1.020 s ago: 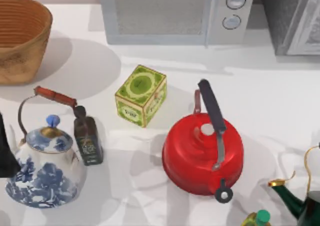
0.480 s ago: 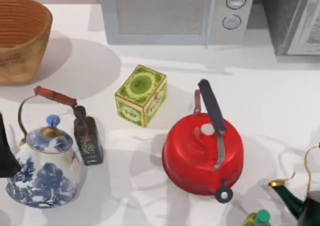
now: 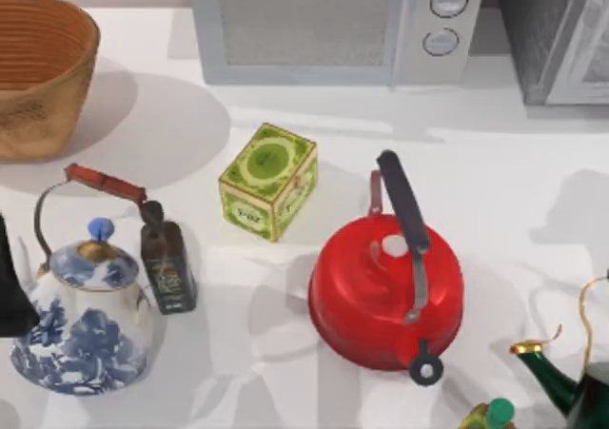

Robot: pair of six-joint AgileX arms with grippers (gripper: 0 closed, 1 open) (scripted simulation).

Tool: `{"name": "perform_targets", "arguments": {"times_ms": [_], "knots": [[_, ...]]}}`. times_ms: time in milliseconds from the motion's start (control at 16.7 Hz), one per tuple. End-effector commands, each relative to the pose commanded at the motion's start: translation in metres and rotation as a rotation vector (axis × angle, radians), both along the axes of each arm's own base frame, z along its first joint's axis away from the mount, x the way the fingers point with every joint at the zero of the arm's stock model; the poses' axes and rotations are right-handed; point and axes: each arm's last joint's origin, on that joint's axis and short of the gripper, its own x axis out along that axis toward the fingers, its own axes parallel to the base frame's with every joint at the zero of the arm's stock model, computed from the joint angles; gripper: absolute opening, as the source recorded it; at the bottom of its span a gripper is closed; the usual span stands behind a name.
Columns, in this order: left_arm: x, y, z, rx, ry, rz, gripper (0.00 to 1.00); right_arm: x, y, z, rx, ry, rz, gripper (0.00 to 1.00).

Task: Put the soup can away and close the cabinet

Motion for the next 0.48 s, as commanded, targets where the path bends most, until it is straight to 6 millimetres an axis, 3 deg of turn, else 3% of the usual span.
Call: {"name": "perform_targets", "arguments": {"times_ms": [240, 480], "knots": [[0.000, 0.000, 0.000, 0.000, 0.000, 0.000, 1.00, 0.035, 0.010, 0.089, -0.008, -0.024, 0.000, 0.00], [0.000, 0.000, 0.000, 0.000, 0.000, 0.000, 1.00, 0.076, 0.022, 0.151, -0.003, -0.041, -0.002, 0.00]]}}
